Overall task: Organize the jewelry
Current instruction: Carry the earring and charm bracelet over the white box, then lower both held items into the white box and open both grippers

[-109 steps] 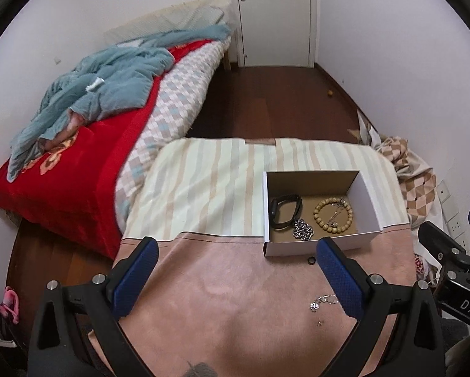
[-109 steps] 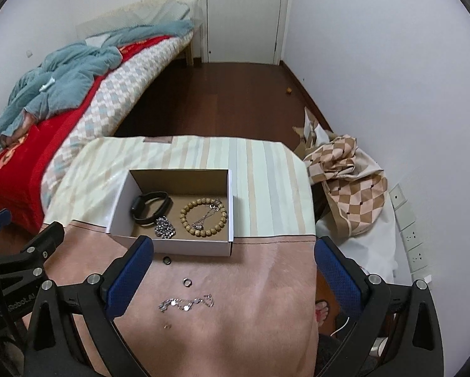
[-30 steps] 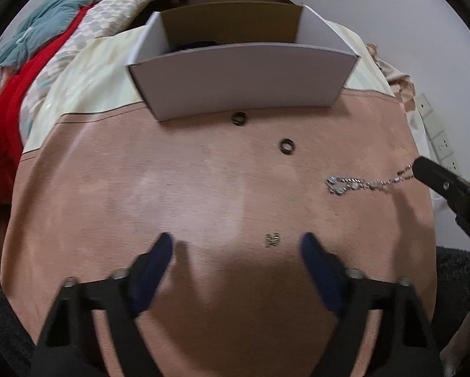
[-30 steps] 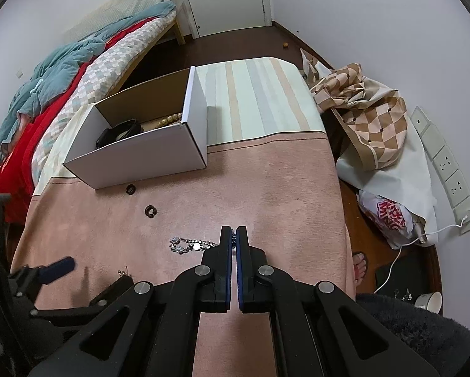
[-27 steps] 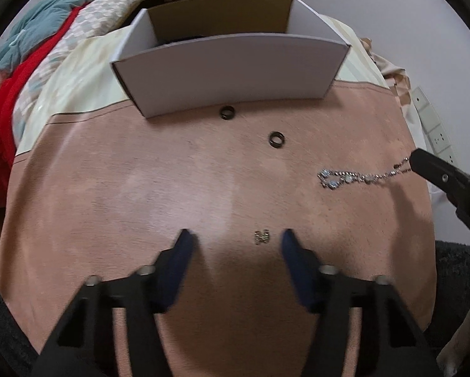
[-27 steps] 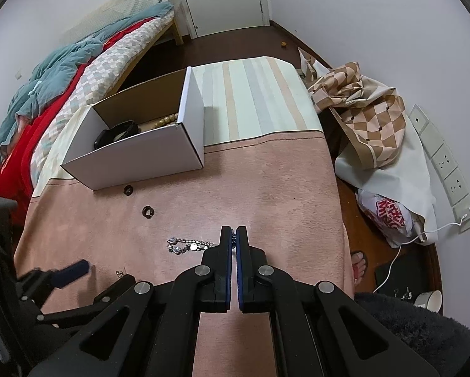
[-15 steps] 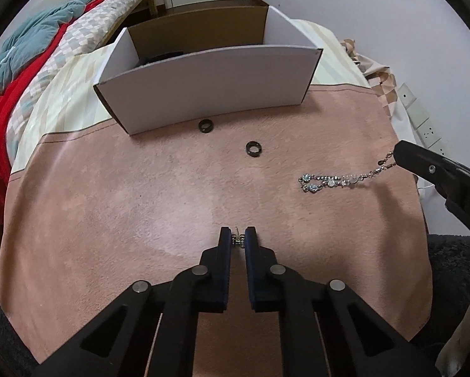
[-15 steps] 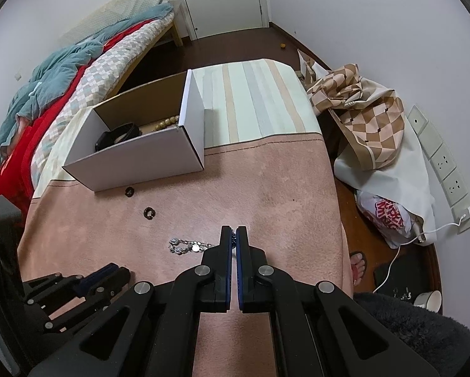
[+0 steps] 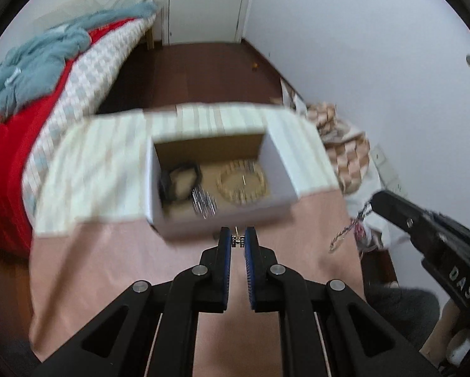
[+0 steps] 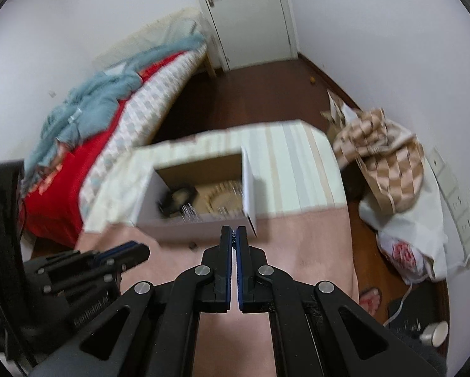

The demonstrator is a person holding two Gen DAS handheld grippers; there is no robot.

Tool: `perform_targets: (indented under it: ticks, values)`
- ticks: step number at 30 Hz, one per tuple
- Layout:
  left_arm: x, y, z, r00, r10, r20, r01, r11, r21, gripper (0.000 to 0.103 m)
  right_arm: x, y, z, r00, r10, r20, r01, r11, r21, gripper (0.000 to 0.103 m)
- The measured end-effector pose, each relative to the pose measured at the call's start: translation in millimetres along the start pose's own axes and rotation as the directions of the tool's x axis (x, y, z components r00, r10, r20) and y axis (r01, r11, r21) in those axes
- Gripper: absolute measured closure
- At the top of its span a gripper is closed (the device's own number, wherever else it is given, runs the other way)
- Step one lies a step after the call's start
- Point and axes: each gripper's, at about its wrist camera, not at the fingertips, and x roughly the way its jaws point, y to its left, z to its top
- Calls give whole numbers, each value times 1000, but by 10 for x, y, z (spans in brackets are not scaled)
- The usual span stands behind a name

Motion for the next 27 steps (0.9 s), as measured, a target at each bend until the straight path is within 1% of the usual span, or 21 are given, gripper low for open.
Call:
perform_targets:
  ticks: [2, 5, 9, 12, 16, 21, 25, 27]
  values:
    - [-58, 76, 212, 1000, 8, 22, -8, 1000, -4, 97, -65, 64, 159, 999, 13, 30, -13, 1000, -14, 101]
    - [-61, 196, 452, 999, 15, 30, -15, 1000, -12, 97, -88, 159, 429, 997, 44, 63, -42, 999, -35, 101]
    - [69, 342, 657, 999, 30, 25, -29, 999, -24, 97, 83, 270, 760, 996, 75, 51, -71, 995, -69, 101]
    - [266, 434, 740, 1000, 20, -7, -20, 999, -44, 97, 431, 332, 947, 995, 96, -21, -98, 992, -81, 101]
    - [553, 530, 789, 998, 17, -65, -21, 998, -54, 97, 912, 340, 1037, 989, 92, -116, -102, 991, -88, 101]
    - [890, 639, 801, 990, 5, -140, -16, 997, -78, 97, 1360, 287, 992, 976, 80, -205, -100, 991, -90, 101]
    - [1062, 705, 797, 983, 4, -185, -22, 995, -94, 97, 1568, 260, 933, 967, 74, -245, -100, 990, -97, 101]
    - [1101, 735, 799, 979, 12, -202, -34, 994, -106, 94, 1656, 251, 916, 959, 83, -272, -111, 990, -90, 101]
